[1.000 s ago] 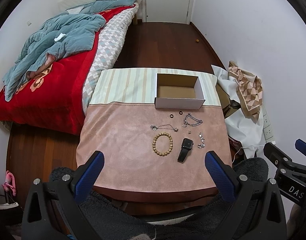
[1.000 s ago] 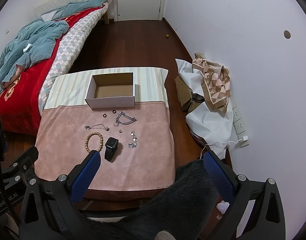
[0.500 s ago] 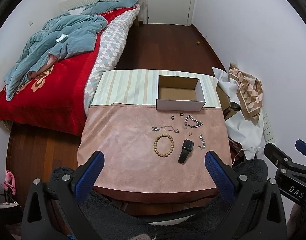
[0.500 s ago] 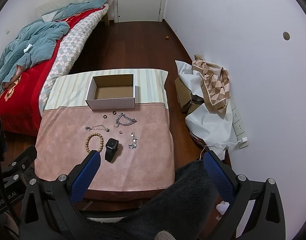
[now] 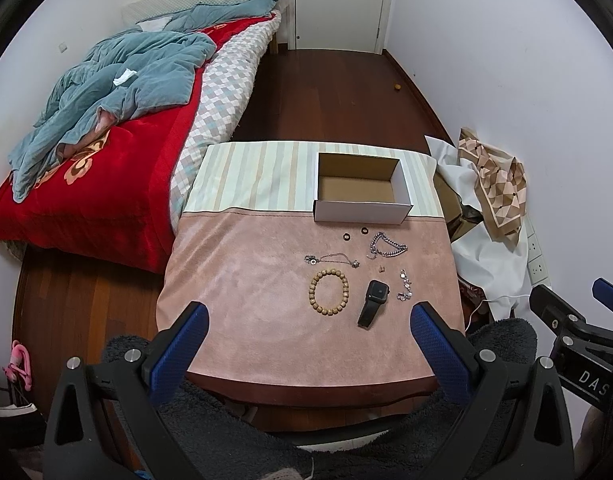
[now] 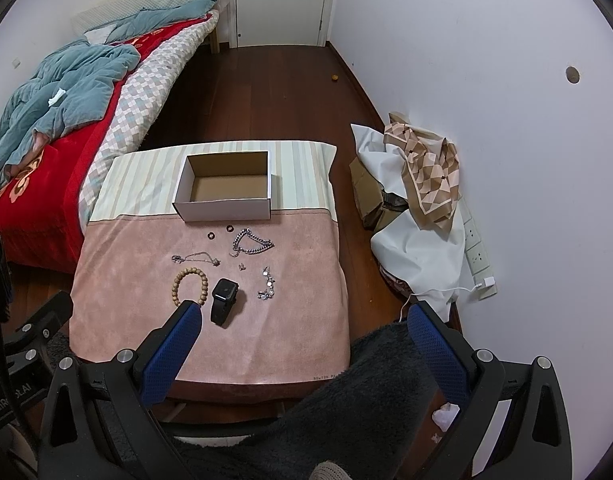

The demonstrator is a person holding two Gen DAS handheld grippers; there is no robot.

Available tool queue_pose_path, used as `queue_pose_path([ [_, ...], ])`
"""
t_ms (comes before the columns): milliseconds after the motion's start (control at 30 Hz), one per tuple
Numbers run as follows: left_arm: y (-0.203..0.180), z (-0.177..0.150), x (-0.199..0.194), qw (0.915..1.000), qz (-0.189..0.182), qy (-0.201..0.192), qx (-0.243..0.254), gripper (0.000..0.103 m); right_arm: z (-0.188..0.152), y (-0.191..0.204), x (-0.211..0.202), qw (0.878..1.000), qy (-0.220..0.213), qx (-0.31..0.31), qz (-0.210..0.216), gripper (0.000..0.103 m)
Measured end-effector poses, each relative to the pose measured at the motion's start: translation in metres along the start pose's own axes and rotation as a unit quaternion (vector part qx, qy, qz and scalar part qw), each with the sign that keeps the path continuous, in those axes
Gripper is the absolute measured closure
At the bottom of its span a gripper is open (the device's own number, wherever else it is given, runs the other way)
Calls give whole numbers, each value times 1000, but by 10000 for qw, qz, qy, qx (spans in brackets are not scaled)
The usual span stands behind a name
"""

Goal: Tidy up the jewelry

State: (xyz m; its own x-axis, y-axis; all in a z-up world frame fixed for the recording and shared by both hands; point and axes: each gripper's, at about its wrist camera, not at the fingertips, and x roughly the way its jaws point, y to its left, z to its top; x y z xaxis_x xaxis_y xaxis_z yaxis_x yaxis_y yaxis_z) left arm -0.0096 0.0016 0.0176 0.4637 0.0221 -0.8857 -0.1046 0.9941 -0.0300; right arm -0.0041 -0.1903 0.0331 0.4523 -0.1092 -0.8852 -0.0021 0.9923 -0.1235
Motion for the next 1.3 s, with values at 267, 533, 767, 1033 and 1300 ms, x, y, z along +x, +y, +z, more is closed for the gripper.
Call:
queue_pose_path([
  [267,0,0,-1,10000,2,-15,0,0,0,1,-1,10000,-20,-8,-2,0],
  [533,0,0,-1,10000,-3,-19,2,0,1,1,-3,10000,-33,-1,9,0],
  [767,4,12,6,9992,308,-265,-40,0,5,0,-1,9999,-96,69,58,0],
  [1033,29,26,93,9911,1314,-176,-78,0,8,18,93,9971,365,349,564,0],
  [1300,55,-1,181,9840,1635,694,-172,0,-26,65,223,9837,1339,713,966,10],
])
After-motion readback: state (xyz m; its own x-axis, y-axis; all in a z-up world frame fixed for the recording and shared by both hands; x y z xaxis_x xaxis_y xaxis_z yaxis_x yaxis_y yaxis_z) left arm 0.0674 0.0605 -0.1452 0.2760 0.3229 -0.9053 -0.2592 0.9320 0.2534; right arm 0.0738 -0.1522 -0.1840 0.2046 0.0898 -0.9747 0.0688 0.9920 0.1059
